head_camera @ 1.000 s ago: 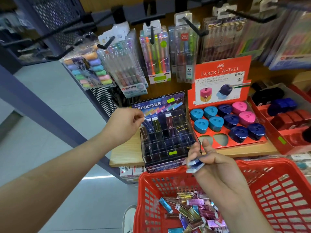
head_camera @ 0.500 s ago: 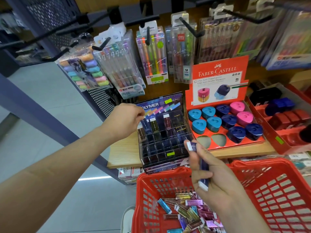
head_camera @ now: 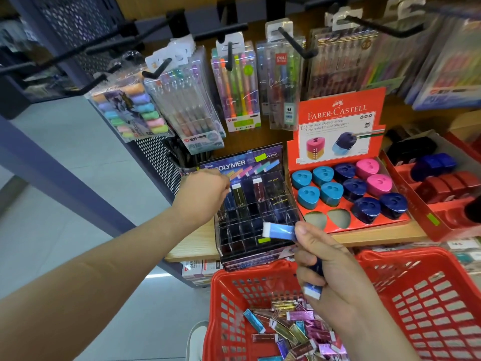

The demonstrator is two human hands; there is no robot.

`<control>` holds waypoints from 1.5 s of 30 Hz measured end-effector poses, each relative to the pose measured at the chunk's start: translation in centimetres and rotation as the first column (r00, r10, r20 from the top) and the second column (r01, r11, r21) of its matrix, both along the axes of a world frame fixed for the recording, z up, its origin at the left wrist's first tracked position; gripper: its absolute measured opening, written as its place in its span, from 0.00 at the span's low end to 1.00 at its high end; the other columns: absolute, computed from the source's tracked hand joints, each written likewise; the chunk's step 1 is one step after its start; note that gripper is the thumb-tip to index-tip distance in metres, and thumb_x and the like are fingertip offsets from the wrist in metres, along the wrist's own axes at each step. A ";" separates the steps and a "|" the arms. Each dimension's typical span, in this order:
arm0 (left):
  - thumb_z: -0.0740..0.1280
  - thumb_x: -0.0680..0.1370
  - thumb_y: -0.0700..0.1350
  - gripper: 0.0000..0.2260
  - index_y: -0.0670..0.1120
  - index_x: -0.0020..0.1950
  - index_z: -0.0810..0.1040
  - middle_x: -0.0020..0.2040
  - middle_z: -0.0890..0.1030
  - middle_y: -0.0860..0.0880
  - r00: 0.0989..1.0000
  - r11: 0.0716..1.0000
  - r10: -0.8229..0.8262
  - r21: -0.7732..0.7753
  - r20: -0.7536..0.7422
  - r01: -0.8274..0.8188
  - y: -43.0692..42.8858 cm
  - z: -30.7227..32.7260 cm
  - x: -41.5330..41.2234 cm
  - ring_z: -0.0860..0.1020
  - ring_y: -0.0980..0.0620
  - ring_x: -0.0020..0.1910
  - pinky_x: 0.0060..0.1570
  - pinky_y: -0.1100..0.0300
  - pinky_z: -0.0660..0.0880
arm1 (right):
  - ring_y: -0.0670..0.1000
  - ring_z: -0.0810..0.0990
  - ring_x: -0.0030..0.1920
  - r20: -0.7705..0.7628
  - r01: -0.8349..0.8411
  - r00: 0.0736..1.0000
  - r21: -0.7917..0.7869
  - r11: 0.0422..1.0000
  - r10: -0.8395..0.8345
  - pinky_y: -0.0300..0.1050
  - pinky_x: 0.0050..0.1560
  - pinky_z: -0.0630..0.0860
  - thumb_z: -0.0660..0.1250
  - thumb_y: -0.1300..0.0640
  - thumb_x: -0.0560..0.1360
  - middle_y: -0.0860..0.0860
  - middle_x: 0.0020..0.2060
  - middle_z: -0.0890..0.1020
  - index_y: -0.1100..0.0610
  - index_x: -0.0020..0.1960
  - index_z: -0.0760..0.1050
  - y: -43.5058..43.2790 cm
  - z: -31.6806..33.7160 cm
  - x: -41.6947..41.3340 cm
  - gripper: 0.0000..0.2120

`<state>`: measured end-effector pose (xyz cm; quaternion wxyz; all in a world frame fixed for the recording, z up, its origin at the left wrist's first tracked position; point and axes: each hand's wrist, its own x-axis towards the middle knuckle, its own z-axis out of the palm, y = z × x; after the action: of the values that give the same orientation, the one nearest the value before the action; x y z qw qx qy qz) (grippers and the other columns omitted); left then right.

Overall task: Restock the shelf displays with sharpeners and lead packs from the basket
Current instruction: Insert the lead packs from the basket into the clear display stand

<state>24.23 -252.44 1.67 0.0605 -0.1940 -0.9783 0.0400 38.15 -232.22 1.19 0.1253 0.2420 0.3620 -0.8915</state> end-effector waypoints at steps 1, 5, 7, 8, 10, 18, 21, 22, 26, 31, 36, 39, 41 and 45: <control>0.62 0.79 0.47 0.08 0.47 0.52 0.79 0.48 0.79 0.48 1.000 1.000 -0.005 0.017 -0.011 0.005 0.1 0.1 0.2 0.77 0.46 0.49 0.47 0.48 0.77 | 0.42 0.65 0.23 0.001 0.000 1.000 0.014 1.000 0.000 0.32 0.17 0.57 0.70 0.60 0.64 0.48 0.29 0.71 0.59 0.47 0.80 0.0 0.0 0.0 0.11; 0.64 0.79 0.49 0.09 0.48 0.50 0.82 0.44 0.81 0.53 0.991 0.918 -0.037 0.395 0.128 -0.017 2.0 2.3 2.8 0.78 0.54 0.43 0.48 0.53 0.77 | 0.42 0.65 0.22 -0.011 0.022 1.000 0.064 0.998 -0.022 0.33 0.17 0.57 0.70 0.60 0.65 0.48 0.27 0.71 0.58 0.44 0.79 0.1 0.2 0.1 0.07; 0.66 0.78 0.50 0.11 0.44 0.46 0.83 0.37 0.82 0.51 0.866 0.657 -0.126 0.695 0.483 -0.292 3.8 3.9 5.1 0.79 0.55 0.36 0.41 0.57 0.79 | 0.42 0.65 0.23 -0.026 0.041 0.999 0.091 0.995 -0.038 0.33 0.18 0.57 0.70 0.60 0.66 0.48 0.26 0.71 0.58 0.43 0.79 0.2 0.3 0.1 0.06; 0.66 0.77 0.51 0.12 0.43 0.45 0.83 0.36 0.82 0.48 0.772 0.532 -0.201 0.729 0.603 -0.431 4.5 4.5 6.0 0.79 0.53 0.34 0.38 0.59 0.79 | 0.42 0.65 0.23 -0.035 0.052 0.998 0.099 0.994 -0.049 0.33 0.18 0.57 0.70 0.59 0.66 0.47 0.25 0.71 0.58 0.43 0.78 0.2 0.3 0.1 0.06; 0.69 0.72 0.51 0.13 0.41 0.46 0.82 0.36 0.82 0.44 0.669 0.438 -0.280 0.712 0.689 -0.549 5.1 4.9 7.0 0.80 0.51 0.34 0.36 0.62 0.79 | 0.42 0.65 0.24 -0.046 0.067 0.997 0.101 0.993 -0.063 0.33 0.18 0.57 0.70 0.59 0.66 0.47 0.26 0.71 0.58 0.43 0.78 0.2 0.4 0.1 0.06; 0.72 0.72 0.37 0.04 0.44 0.43 0.84 0.35 0.84 0.45 0.787 0.337 -0.152 0.780 0.598 -0.528 3.2 5.1 5.8 0.81 0.52 0.35 0.37 0.65 0.79 | 0.46 0.68 0.29 0.026 0.009 1.000 -0.058 0.998 -0.008 0.40 0.30 0.62 0.60 0.72 0.72 0.53 0.38 0.76 0.56 0.47 0.72 0.5 0.3 -0.6 0.13; 0.70 0.75 0.39 0.07 0.51 0.43 0.83 0.36 0.84 0.49 0.910 0.532 0.090 0.753 0.404 -0.387 0.6 5.4 3.8 0.82 0.51 0.38 0.43 0.60 0.80 | 0.48 0.73 0.33 0.044 0.032 0.999 -0.231 0.972 -0.022 0.42 0.35 0.67 0.54 0.75 0.60 0.56 0.41 0.75 0.56 0.45 0.68 1.0 0.1 -0.8 0.19; 0.70 0.76 0.39 0.07 0.51 0.44 0.82 0.37 0.84 0.49 0.927 0.583 0.141 0.727 0.348 -0.362 -0.2 5.3 3.3 0.82 0.51 0.38 0.45 0.58 0.80 | 0.49 0.74 0.35 0.041 0.033 0.999 -0.249 0.968 -0.024 0.42 0.35 0.70 0.53 0.77 0.63 0.57 0.43 0.75 0.58 0.46 0.70 1.1 0.0 -0.8 0.20; 0.71 0.75 0.42 0.04 0.49 0.48 0.81 0.39 0.81 0.54 0.950 0.703 0.219 0.639 0.222 -0.312 -1.6 4.3 2.1 0.81 0.56 0.39 0.50 0.57 0.79 | 0.53 0.81 0.45 0.034 0.058 0.998 -0.257 0.965 -0.051 0.40 0.36 0.82 0.53 0.78 0.74 0.61 0.46 0.81 0.61 0.56 0.76 1.2 -0.3 -0.6 0.21; 0.70 0.76 0.45 0.06 0.47 0.52 0.83 0.42 0.82 0.54 0.975 0.843 0.174 0.492 0.135 -0.218 -1.0 2.8 2.2 0.79 0.56 0.43 0.52 0.59 0.76 | 0.51 0.86 0.47 0.048 0.079 0.996 -0.194 0.978 -0.071 0.40 0.43 0.82 0.61 0.73 0.73 0.60 0.45 0.86 0.61 0.56 0.78 1.1 -0.5 -0.4 0.15; 0.68 0.77 0.43 0.07 0.45 0.54 0.83 0.50 0.82 0.49 0.999 0.941 0.041 0.334 0.036 -0.050 -0.5 1.6 2.0 0.78 0.49 0.50 0.54 0.55 0.74 | 0.51 0.86 0.42 0.075 0.090 0.994 -0.141 0.986 -0.080 0.41 0.39 0.83 0.68 0.64 0.69 0.56 0.46 0.86 0.60 0.55 0.80 1.1 -0.6 -0.1 0.15; 0.66 0.78 0.44 0.08 0.45 0.55 0.82 0.51 0.81 0.48 1.000 0.972 0.010 0.234 0.017 -0.014 -0.1 1.0 1.5 0.77 0.47 0.52 0.54 0.53 0.74 | 0.50 0.86 0.42 0.077 0.130 0.990 -0.125 0.984 -0.121 0.38 0.37 0.82 0.65 0.64 0.75 0.58 0.47 0.86 0.62 0.55 0.80 1.1 -0.7 -0.1 0.10; 0.65 0.78 0.45 0.08 0.46 0.55 0.81 0.51 0.81 0.47 1.000 0.979 0.022 0.203 0.017 -0.025 0.2 0.9 1.1 0.78 0.46 0.51 0.53 0.51 0.75 | 0.50 0.86 0.40 0.083 0.164 0.985 -0.118 0.979 -0.154 0.37 0.35 0.81 0.65 0.67 0.75 0.60 0.49 0.85 0.64 0.57 0.79 1.2 -0.6 -0.2 0.12; 0.66 0.78 0.45 0.05 0.47 0.51 0.79 0.48 0.81 0.48 0.999 0.989 0.037 0.139 0.021 -0.040 0.7 0.7 0.8 0.78 0.46 0.49 0.49 0.51 0.76 | 0.51 0.86 0.38 0.064 0.142 0.988 -0.053 0.988 -0.138 0.37 0.31 0.80 0.69 0.66 0.67 0.60 0.45 0.85 0.63 0.54 0.79 1.4 -0.1 0.0 0.15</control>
<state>25.08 -251.76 2.36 0.0640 -0.1707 -0.9828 -0.0291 38.13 -230.84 1.07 0.0801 0.2900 0.3144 -0.9003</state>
